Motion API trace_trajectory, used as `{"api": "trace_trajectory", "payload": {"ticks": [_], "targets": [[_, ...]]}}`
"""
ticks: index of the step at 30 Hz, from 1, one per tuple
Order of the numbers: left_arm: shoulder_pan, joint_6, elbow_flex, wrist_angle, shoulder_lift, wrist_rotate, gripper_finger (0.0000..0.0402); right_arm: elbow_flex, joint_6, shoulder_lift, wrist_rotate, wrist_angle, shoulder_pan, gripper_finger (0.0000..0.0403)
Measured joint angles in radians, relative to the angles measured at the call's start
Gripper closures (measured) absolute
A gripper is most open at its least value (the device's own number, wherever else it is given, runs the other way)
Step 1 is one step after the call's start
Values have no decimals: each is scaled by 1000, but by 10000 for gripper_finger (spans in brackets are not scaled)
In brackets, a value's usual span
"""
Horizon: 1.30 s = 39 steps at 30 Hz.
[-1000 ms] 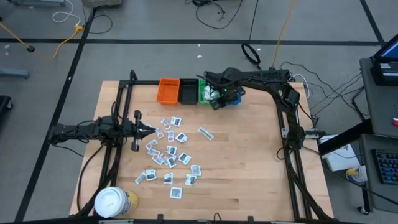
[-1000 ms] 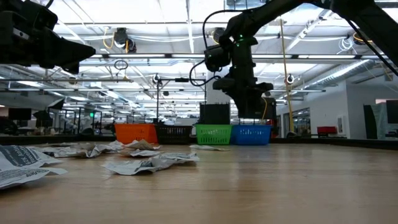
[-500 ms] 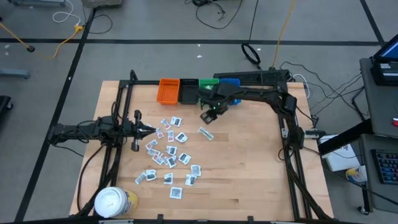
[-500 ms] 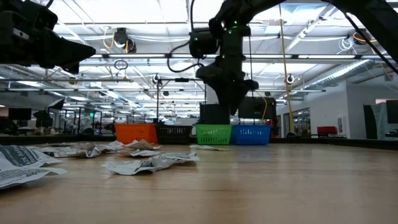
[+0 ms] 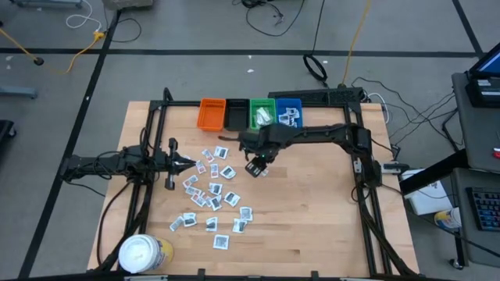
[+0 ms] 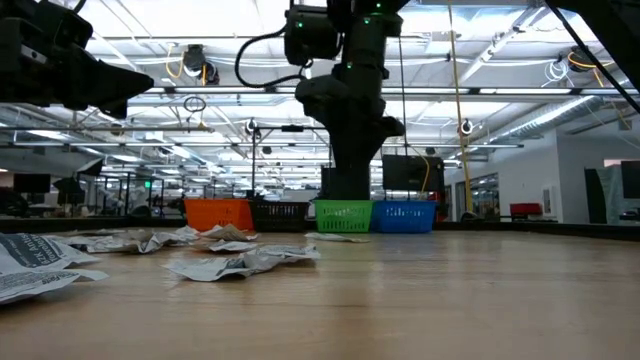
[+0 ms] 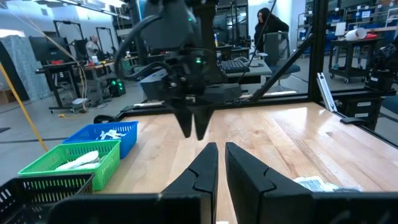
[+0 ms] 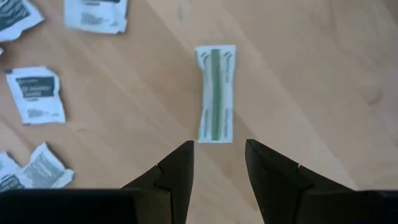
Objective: Pick & Place First Aid Supplies
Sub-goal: Put the green bandage into the green bin
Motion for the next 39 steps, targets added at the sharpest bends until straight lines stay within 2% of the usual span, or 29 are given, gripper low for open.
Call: {"api": "trace_trajectory", "payload": {"ticks": [8,25,30,34,39], "targets": [[0,0,0,0,0,0,364,-86,-1,0,59,135,31,261],[0,0,0,0,0,0,364,-322,26,1,55,388,55,261],[0,0,0,0,0,0,364,-353,17,-2,60,425,60,264],[0,0,0,0,0,0,364,-359,-3,-3,60,427,60,300],[0,0,0,0,0,0,364,-358,-89,-3,55,417,60,390]]}}
